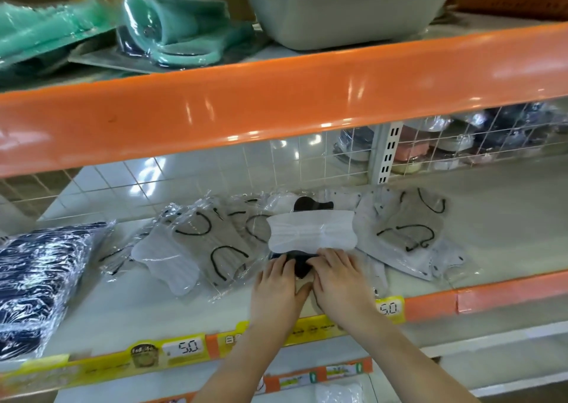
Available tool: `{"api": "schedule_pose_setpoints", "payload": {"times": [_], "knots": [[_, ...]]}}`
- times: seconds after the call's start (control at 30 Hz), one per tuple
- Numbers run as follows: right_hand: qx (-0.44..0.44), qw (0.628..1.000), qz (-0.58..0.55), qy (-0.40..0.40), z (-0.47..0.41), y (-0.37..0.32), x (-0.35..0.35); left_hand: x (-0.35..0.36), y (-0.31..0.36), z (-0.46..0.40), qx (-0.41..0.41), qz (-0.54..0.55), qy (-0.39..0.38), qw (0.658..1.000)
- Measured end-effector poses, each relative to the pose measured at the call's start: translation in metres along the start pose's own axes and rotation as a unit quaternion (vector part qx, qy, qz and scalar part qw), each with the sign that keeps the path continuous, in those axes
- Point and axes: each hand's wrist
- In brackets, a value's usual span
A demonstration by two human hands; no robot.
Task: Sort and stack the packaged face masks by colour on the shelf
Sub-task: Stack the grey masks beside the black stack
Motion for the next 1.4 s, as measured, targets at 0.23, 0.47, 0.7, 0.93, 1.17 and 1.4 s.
{"api": "schedule_pose_setpoints", "payload": {"times": [0.23, 0.47, 0.7, 0.93, 1.17, 1.4], "knots": [[0.037, 0.999, 0.025, -0.016, -0.001, 0.0, 0.002, -0.004, 0.004, 0.001, -0.009, -0.006, 0.031, 0.999], [0.03, 0.999, 0.025, 0.036, 0.001, 0.0, 0.003, -0.007, 0.004, 0.006, 0.013, 0.044, 0.063, 0.997], [0.021, 0.996, -0.025, 0.086, 0.001, -0.002, -0.004, -0.02, 0.001, 0.017, -0.079, 0.188, 0.085, 0.975], [0.058, 0.991, -0.019, 0.123, 0.001, -0.003, -0.004, -0.043, -0.013, 0.022, -0.176, 0.337, 0.078, 0.921], [0.049, 0.994, -0.007, 0.101, -0.001, -0.003, -0.004, -0.073, -0.037, 0.02, -0.213, 0.375, 0.144, 0.891], [0.033, 0.99, -0.082, 0.11, -0.014, -0.023, -0.02, -0.078, -0.066, 0.014, -0.205, 0.208, 0.111, 0.95]]}}
Point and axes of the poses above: each hand's wrist, its own z-axis away from the middle knuckle, its own x-axis out of the palm, y = z × x, and after that the axes turned 6 degrees about -z, right-handed
